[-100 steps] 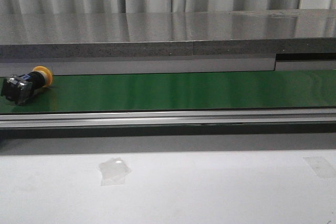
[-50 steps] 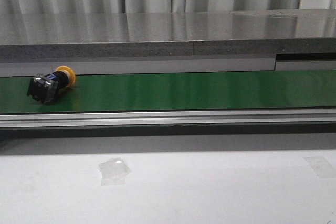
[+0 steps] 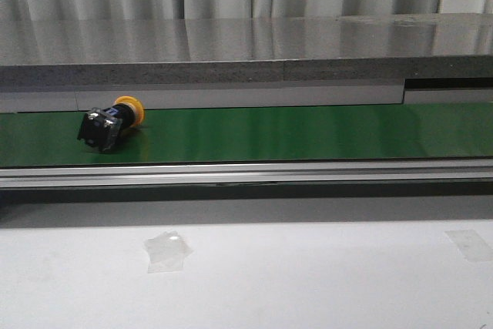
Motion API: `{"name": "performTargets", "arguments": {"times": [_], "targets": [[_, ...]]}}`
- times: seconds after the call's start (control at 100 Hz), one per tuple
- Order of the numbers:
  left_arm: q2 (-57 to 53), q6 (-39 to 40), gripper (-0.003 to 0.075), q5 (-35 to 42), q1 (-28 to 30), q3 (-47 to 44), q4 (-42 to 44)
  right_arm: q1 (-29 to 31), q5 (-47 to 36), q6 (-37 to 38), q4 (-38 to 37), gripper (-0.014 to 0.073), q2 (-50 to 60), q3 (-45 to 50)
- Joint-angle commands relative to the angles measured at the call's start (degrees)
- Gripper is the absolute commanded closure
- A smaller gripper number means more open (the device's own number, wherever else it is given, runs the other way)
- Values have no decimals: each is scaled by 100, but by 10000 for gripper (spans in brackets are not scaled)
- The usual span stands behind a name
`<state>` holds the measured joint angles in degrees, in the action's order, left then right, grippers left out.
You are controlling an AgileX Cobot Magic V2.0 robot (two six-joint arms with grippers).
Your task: Move button from left to right
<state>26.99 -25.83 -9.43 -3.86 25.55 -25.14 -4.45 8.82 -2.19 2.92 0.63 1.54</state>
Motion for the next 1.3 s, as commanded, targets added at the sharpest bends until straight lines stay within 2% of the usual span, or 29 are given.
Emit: {"name": "performTargets", "arguments": {"times": [0.0,0.19,0.44,0.72,0.93,1.1,1.29], "targets": [[10,17,494,478,-29,155,-72,23,-492,-23,-58,662,99,-83],[10,17,742,478,-29,155,-72,23,-492,-23,-58,662,99,-83],[10,17,740,467,-29,155,-72,23,-492,-23,-58,662,99,-83],[10,17,740,467,-29,155,-72,23,-1036,-23,-53,662,100,-106],[10,17,740,467,-29,155,-72,23,-882,-23,91,662,68,-567],[10,17,740,457,-29,155,-72,23,-106,-23,104,662,-324,-1350],[10,17,740,459,-29,155,-72,23,959,-23,104,662,-1420,-2483]]}}
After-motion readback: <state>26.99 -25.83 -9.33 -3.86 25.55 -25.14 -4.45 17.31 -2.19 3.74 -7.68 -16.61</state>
